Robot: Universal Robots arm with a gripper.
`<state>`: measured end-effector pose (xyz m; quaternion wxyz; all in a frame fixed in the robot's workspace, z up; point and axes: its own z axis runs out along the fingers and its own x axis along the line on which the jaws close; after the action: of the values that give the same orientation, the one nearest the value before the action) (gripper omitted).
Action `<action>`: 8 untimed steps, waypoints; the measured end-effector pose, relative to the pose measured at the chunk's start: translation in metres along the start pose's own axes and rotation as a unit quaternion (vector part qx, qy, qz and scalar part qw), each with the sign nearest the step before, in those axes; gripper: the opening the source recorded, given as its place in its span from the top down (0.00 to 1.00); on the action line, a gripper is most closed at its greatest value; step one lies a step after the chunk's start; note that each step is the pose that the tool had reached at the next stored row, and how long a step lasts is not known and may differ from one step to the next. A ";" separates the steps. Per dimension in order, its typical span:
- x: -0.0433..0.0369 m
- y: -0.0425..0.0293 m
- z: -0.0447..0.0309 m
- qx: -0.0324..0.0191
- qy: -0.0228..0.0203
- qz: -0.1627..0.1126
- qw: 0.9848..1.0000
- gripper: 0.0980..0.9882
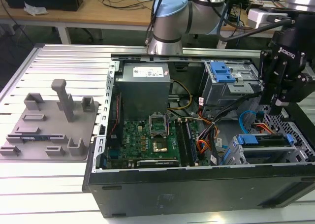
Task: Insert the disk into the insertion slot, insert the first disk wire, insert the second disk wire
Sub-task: 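Insert the second disk wire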
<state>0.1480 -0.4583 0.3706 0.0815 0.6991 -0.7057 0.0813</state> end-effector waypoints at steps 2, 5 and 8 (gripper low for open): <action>0.0000 0.0035 0.0003 0.001 0.008 -0.005 1.000 0.63; -0.0004 0.0097 0.0021 0.003 0.016 -0.012 1.000 0.65; -0.0008 0.0148 0.0042 0.004 0.019 -0.018 1.000 0.73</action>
<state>0.1332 -0.4583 0.3663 0.0934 0.7102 -0.6910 0.0965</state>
